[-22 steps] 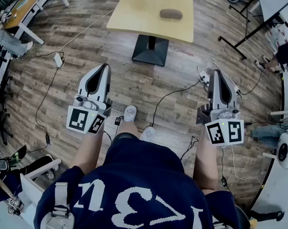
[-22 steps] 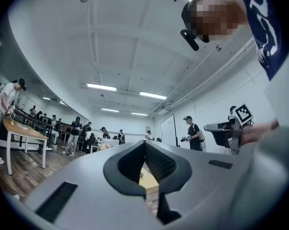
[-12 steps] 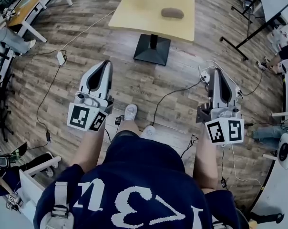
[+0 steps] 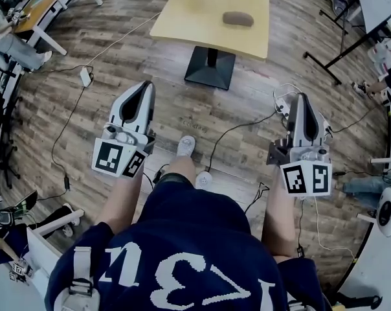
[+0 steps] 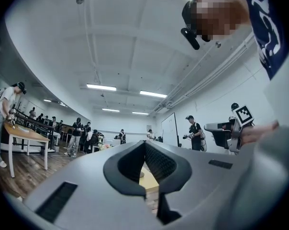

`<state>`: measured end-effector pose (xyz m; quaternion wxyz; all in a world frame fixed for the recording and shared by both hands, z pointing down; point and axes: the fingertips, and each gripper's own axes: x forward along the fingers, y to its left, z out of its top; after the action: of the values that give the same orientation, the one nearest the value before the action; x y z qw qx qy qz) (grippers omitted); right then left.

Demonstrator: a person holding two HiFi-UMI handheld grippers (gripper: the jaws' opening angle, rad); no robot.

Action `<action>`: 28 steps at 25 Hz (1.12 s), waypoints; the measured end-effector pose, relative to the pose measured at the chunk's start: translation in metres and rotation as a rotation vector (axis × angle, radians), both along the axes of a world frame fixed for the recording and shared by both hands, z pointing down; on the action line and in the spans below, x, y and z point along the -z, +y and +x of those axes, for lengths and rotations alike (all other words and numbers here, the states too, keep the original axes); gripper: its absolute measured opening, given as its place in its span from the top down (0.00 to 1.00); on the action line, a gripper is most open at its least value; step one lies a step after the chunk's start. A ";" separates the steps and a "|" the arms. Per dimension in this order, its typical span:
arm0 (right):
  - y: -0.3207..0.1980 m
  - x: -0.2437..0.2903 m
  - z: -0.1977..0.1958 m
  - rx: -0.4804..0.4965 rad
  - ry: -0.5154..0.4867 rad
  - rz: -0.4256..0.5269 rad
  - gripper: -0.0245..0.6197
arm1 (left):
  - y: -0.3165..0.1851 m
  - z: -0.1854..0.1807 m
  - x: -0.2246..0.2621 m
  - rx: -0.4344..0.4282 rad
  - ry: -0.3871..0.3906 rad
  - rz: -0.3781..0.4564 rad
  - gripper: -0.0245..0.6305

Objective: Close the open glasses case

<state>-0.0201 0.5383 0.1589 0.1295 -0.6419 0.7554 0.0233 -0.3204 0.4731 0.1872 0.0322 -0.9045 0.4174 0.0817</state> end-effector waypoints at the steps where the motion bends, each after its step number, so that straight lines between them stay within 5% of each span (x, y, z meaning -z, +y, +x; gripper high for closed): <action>1: -0.006 -0.003 0.000 0.001 -0.002 -0.009 0.92 | -0.004 0.000 -0.002 0.002 -0.001 -0.004 0.94; 28: -0.303 0.007 0.027 -0.054 0.056 -0.068 0.92 | -0.320 0.054 0.003 -0.107 0.015 0.002 0.94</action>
<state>0.0066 0.2349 0.1514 0.0855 -0.6650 0.7417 0.0190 -0.2665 0.1533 0.1847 0.0256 -0.9248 0.3688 0.0903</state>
